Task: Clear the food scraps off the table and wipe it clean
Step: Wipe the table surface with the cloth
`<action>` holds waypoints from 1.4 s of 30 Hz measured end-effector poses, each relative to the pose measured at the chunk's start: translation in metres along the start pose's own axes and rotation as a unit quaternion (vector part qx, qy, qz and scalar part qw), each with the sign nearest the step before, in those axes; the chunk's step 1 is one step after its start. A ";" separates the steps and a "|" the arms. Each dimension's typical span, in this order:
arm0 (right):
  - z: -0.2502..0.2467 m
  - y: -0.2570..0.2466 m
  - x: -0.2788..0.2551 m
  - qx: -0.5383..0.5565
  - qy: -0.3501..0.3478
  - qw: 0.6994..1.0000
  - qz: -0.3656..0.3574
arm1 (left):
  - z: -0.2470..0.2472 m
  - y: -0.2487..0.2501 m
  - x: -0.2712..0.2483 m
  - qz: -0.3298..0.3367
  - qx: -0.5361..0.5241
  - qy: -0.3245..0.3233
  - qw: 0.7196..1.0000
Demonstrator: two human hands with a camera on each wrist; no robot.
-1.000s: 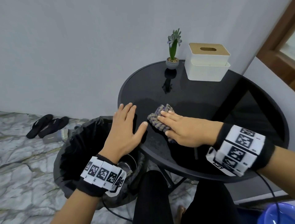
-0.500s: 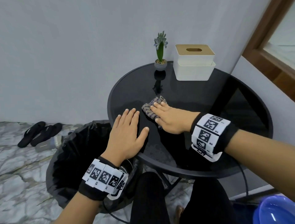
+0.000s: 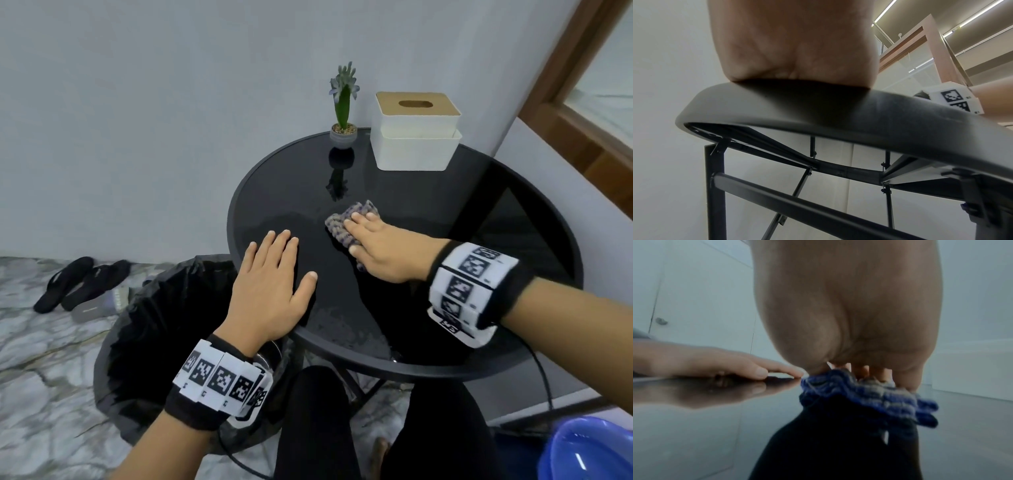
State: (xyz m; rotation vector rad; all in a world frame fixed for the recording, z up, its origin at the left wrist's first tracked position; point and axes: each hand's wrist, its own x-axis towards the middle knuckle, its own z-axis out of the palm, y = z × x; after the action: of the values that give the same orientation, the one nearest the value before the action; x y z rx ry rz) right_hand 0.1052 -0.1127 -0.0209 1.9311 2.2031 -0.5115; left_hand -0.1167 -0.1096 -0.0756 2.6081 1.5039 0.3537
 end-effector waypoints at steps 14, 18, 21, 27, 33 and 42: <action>0.015 -0.005 -0.082 0.026 -0.048 0.994 -0.098 | -0.001 -0.003 -0.001 -0.005 -0.044 0.013 0.999; 0.021 -0.005 -0.074 0.012 -0.007 0.999 -0.050 | 0.000 0.000 -0.001 -0.006 -0.047 0.016 0.999; 0.028 -0.022 -0.067 0.002 -0.004 0.998 -0.062 | 0.001 -0.004 0.000 -0.005 -0.051 0.018 0.999; 0.040 -0.047 -0.096 0.017 -0.012 0.990 -0.139 | 0.001 -0.007 0.001 0.001 -0.054 0.020 0.998; 0.040 -0.024 -0.131 0.051 -0.030 0.989 -0.136 | -0.002 -0.004 0.000 -0.004 -0.044 0.009 0.999; 0.058 -0.039 -0.101 0.040 0.087 0.992 -0.084 | 0.000 -0.006 0.001 -0.002 -0.031 0.010 0.999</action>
State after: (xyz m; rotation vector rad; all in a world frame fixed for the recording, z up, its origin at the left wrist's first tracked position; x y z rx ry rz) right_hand 0.0760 -0.2314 -0.0336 1.9047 2.5070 -0.4793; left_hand -0.1215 -0.1058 -0.0767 2.5611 1.4785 0.4212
